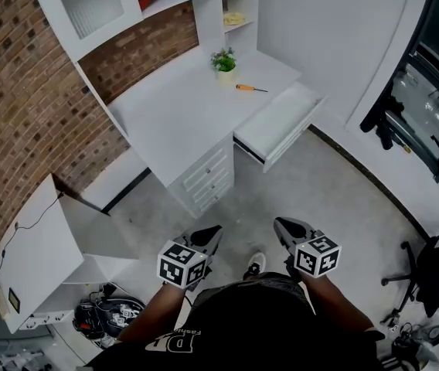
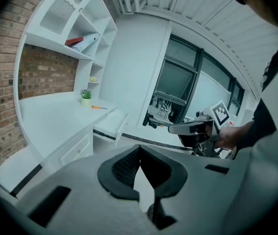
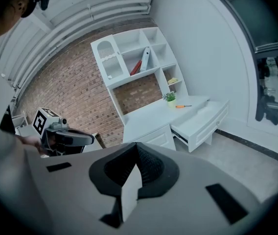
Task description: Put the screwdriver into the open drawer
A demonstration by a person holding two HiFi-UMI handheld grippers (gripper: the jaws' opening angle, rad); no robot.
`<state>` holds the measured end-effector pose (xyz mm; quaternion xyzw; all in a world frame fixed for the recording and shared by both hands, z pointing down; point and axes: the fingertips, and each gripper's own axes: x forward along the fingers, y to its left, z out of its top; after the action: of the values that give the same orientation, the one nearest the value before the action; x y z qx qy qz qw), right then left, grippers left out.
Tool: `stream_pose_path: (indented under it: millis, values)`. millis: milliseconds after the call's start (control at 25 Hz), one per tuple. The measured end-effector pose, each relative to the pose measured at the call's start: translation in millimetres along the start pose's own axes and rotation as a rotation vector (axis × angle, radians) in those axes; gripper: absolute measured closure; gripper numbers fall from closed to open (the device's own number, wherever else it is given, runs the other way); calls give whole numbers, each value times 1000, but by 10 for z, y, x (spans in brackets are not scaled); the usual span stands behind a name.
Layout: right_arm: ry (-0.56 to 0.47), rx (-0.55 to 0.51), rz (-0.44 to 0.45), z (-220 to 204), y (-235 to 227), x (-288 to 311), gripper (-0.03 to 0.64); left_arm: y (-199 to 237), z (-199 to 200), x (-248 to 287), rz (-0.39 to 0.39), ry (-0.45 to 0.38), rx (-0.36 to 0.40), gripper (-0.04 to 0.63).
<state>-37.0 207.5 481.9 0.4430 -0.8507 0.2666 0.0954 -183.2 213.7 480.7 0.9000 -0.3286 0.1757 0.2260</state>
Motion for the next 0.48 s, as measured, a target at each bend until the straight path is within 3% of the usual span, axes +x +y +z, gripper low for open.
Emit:
stream_pose_path:
  millis: [480]
  values:
    - [-24, 32, -10, 404, -806, 238, 611, 225, 561, 828, 13, 4, 38, 580]
